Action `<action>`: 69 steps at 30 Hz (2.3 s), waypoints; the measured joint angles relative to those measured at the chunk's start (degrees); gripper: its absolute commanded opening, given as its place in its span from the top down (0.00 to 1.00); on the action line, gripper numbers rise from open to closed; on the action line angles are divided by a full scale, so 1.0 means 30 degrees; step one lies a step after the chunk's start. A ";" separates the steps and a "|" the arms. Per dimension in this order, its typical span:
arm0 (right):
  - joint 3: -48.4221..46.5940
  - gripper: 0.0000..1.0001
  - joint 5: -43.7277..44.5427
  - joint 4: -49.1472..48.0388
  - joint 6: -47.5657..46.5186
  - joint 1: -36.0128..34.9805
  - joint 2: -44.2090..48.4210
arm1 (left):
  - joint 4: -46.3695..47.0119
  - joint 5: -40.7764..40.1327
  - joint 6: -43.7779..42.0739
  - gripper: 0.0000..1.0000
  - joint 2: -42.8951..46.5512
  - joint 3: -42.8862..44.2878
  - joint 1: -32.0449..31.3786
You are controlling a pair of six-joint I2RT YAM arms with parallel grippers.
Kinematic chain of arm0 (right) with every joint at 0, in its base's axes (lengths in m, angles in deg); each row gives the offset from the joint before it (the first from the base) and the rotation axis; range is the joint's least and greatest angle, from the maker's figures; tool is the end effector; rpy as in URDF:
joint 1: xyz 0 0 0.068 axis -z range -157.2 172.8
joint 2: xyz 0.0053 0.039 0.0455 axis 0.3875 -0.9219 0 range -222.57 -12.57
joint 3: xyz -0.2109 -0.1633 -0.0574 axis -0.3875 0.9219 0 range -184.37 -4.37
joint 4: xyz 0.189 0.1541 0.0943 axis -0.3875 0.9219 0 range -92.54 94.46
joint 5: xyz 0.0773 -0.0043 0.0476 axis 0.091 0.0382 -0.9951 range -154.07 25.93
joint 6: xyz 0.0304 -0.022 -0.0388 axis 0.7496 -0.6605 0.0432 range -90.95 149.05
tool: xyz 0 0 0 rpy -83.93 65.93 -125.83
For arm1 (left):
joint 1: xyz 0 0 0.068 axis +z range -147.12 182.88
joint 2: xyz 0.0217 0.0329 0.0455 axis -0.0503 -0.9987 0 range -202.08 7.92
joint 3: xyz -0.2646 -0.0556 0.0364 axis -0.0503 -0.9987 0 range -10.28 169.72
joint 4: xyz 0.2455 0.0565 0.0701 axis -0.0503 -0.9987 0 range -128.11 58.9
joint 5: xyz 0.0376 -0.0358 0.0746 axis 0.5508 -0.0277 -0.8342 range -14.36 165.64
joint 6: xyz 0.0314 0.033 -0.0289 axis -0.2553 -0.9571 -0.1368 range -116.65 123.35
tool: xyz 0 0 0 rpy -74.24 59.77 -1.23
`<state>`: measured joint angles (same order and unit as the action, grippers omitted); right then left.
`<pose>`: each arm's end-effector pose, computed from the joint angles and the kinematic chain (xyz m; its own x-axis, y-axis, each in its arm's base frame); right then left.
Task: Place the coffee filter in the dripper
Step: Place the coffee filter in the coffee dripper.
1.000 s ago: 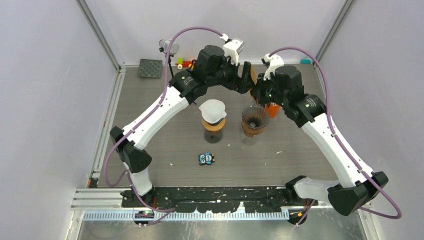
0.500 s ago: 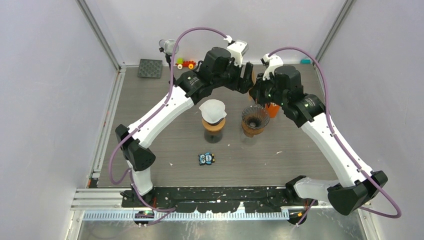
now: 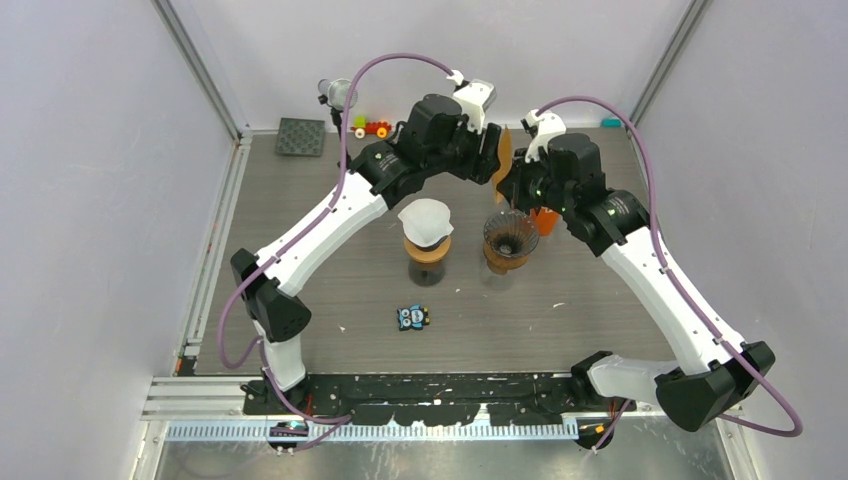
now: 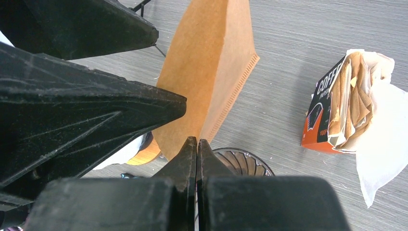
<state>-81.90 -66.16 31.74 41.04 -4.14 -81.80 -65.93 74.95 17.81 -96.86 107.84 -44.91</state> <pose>0.2300 0.1183 0.4071 -0.4821 -0.0121 -0.8760 -0.3904 0.8981 0.2025 0.2784 -0.3063 0.4436 -0.4212 0.0929 -0.9022 0.6485 0.7263 -0.2280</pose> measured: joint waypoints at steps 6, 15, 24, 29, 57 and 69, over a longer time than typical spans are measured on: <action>0.0204 0.99 0.0146 -0.0073 0.0000 0.0000 0.0007 | 0.0015 -0.0270 -0.0029 0.41 -0.0015 -0.0073 -0.0029; 0.0219 1.00 0.0160 -0.0138 0.0117 0.0000 0.0117 | 0.0000 -0.0379 0.0022 0.48 -0.0299 -0.0481 -0.0051; 0.0226 0.99 0.0160 -0.0146 0.0364 0.0000 0.0117 | 0.0000 0.0211 0.0350 0.70 -0.0648 -0.0510 -0.0058; 0.0240 0.99 0.0197 -0.0197 0.0430 0.0000 0.0124 | 0.0007 0.0831 0.0583 0.89 -0.0758 -0.0510 -0.0066; 0.0233 0.60 0.2025 0.0015 -0.0648 0.0000 0.0707 | 0.0015 0.1610 0.0546 1.00 -0.0860 -0.0721 -0.0066; -0.0809 0.60 0.2025 0.0277 -0.0670 -0.0007 -0.0109 | 0.0015 0.1676 0.0546 1.00 -0.0852 -0.1195 -0.0066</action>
<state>-84.33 -60.08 32.57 39.03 -4.16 -82.13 -65.89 79.98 19.45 -99.41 104.26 -45.11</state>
